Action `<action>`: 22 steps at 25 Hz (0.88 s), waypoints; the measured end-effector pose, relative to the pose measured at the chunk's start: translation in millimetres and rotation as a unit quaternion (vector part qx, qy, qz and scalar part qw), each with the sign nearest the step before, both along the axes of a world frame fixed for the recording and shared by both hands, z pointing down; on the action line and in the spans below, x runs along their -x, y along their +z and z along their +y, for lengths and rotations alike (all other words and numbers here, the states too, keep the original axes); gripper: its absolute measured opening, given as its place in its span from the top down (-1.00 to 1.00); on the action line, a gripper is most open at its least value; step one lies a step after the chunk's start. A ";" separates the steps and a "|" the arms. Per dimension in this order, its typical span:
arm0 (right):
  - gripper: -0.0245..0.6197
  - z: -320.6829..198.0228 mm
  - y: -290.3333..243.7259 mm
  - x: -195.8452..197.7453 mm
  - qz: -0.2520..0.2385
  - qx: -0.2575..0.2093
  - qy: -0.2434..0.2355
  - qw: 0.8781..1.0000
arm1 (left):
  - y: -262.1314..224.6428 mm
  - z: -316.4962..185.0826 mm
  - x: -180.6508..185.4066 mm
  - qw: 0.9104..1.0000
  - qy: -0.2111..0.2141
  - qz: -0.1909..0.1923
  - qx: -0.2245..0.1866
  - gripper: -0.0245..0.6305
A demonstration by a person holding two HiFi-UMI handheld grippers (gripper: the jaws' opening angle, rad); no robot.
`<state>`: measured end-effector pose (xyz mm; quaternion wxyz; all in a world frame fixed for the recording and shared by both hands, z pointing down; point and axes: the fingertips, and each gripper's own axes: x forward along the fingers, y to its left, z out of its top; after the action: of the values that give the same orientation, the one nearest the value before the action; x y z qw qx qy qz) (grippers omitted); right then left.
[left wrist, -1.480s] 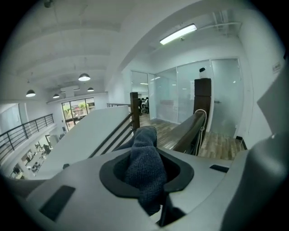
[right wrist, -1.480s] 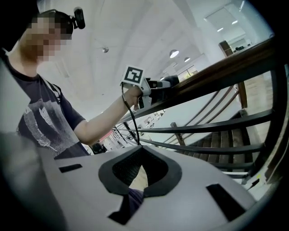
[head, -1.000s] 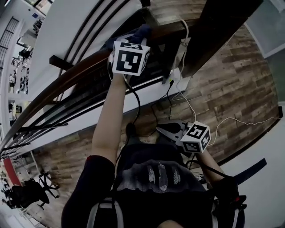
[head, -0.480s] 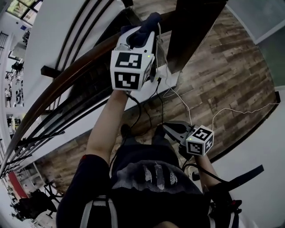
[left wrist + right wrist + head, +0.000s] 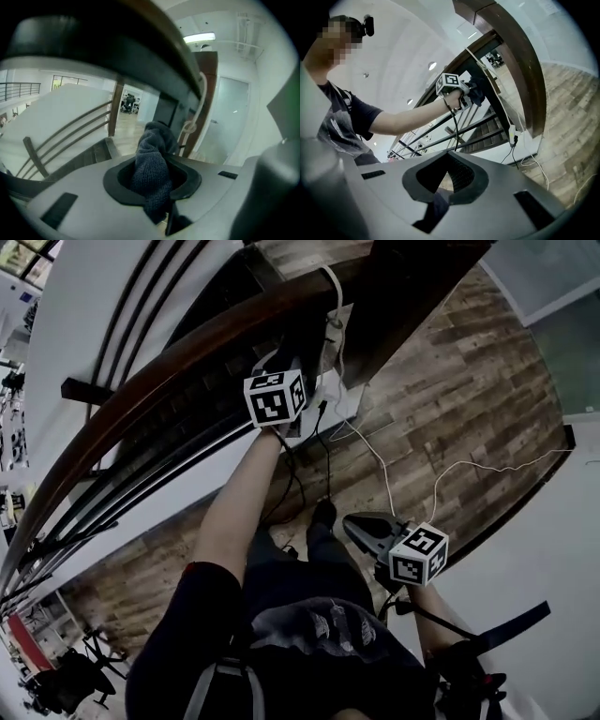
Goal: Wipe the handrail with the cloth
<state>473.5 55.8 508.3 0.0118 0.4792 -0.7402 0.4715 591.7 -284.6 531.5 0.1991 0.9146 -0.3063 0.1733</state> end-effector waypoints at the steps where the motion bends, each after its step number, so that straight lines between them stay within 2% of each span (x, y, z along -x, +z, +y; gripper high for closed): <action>1: 0.91 5.0 3.3 0.5 0.004 0.009 0.002 1.000 | 9.9 -8.0 -2.9 1.000 -0.010 -0.013 0.006 0.63; 4: 0.91 17.4 10.4 0.7 0.007 0.029 0.014 0.999 | 31.7 -19.6 0.8 0.999 -0.031 -0.042 0.003 0.63; 8: 0.91 18.8 12.1 0.1 0.011 0.038 0.021 0.999 | 33.5 -17.9 1.0 0.997 -0.011 -0.067 -0.030 0.63; 11: 0.91 8.2 10.2 12.6 0.010 0.028 0.000 1.000 | 32.8 -19.3 26.6 0.996 -0.008 -0.077 -0.037 0.63; 16: 0.91 -11.2 15.5 45.9 -0.016 0.015 -0.056 0.998 | 37.1 -32.0 114.4 0.993 -0.028 -0.099 -0.056 0.63; 19: 0.91 -23.6 24.6 74.6 -0.007 0.013 -0.095 0.995 | 39.9 -51.2 187.4 0.991 -0.061 -0.107 -0.048 0.63; 22: 0.91 -38.9 29.7 124.6 -0.002 0.013 -0.111 0.994 | 38.7 -62.9 268.3 0.990 -0.076 -0.108 -0.043 0.63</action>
<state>348.9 16.9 538.0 0.0688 0.3928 -0.7830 0.4773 323.4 -347.5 570.3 0.1380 0.8724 -0.4016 0.2419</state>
